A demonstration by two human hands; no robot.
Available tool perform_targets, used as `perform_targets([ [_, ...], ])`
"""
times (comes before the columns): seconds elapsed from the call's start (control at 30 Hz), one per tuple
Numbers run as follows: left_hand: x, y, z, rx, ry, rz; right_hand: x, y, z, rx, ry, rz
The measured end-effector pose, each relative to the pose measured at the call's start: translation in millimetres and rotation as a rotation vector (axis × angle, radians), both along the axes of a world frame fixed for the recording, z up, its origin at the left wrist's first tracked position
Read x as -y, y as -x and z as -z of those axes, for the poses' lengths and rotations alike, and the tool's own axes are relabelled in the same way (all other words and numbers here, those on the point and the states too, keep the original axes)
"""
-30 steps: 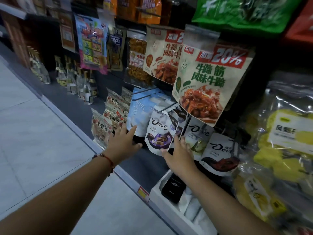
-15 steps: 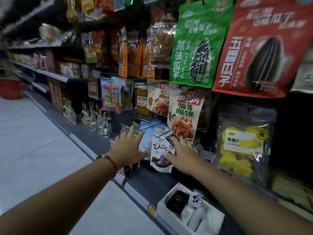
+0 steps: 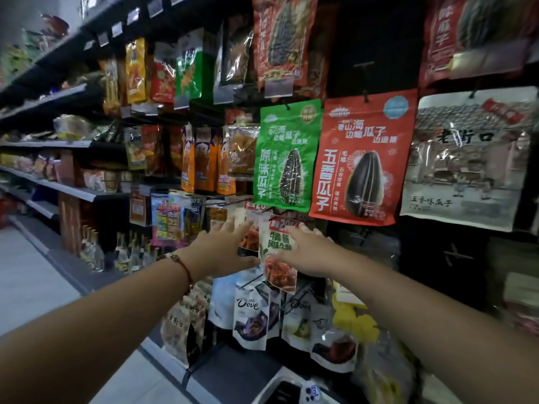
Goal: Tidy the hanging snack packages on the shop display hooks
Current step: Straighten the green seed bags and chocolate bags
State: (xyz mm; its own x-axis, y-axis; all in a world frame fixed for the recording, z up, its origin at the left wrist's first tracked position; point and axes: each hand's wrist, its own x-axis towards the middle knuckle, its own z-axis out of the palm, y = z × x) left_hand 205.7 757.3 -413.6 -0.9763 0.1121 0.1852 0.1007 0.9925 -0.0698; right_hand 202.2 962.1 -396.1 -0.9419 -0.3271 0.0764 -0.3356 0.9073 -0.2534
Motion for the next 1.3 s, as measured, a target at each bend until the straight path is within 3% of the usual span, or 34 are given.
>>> perform_targets([
  [0.37, -43, 46, 46, 0.103, -0.013, 0.194, -58, 1, 35, 0.206, -0.016, 0.162],
  [0.63, -115, 65, 85, 0.085, 0.034, 0.354, -113, 3, 81, 0.093, -0.027, 0.375],
  [0.83, -165, 81, 116, 0.033, -0.110, 0.356, -153, 30, 106, 0.141, 0.320, 0.581],
  [1.03, -173, 112, 133, 0.227, -0.387, 0.312, -173, 58, 135, 0.140, 0.736, 0.595],
  [1.3, -193, 148, 141, 0.116, -0.489, 0.423, -175, 85, 151, -0.078, 0.765, 0.601],
])
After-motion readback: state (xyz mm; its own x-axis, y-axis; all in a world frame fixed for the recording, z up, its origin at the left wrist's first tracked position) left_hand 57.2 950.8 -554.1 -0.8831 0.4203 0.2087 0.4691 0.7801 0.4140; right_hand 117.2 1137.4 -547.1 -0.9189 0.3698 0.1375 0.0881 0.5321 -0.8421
